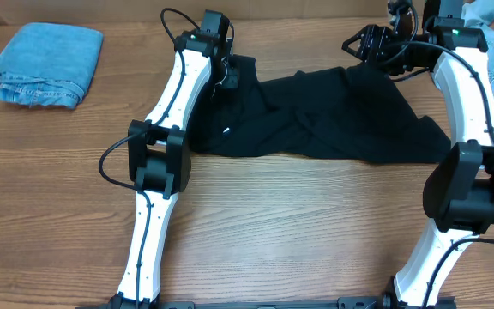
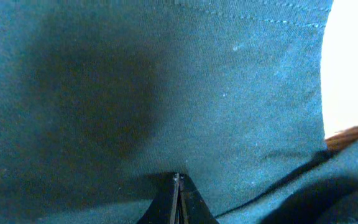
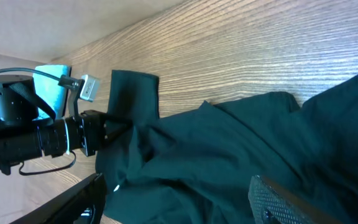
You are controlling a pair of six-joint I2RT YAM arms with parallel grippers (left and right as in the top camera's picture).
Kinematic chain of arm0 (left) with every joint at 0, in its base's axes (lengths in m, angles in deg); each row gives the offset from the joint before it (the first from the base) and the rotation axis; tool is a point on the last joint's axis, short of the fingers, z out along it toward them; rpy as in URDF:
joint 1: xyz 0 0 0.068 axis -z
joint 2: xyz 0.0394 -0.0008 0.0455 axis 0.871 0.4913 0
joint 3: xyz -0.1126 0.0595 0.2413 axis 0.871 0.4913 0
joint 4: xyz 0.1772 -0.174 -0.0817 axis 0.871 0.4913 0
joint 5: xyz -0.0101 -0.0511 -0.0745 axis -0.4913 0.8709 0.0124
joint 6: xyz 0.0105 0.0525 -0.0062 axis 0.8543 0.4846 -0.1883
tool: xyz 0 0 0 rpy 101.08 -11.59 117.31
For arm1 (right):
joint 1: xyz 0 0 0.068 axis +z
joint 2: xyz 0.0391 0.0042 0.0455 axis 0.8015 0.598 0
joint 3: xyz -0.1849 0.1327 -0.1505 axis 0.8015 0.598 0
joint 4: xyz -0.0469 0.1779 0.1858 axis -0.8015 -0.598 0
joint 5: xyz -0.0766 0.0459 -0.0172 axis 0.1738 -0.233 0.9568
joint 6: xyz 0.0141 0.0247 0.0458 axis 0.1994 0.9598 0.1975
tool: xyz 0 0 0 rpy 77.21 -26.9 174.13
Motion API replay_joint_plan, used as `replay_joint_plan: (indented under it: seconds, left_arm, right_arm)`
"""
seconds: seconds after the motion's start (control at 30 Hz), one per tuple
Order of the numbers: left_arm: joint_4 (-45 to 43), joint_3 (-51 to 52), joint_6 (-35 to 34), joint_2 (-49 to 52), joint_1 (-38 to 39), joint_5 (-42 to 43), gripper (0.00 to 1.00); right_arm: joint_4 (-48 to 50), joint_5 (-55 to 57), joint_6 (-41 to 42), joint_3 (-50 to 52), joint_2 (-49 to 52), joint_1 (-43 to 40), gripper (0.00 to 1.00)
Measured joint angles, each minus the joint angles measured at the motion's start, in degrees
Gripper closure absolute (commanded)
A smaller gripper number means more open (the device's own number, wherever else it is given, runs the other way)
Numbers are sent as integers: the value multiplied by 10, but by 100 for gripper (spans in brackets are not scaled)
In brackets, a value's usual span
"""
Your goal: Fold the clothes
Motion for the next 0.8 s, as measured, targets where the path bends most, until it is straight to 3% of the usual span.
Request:
replay_joint_plan:
  seconds: [0.3,0.8]
  left_arm:
    - [-105,45,-6,-11,-8,-11,94]
    - [-113,42,-12,-7,-87,-10,91]
  right_arm:
    - [-1,0,0,0,0,0,23]
    - [-2,0,0,0,0,0,22]
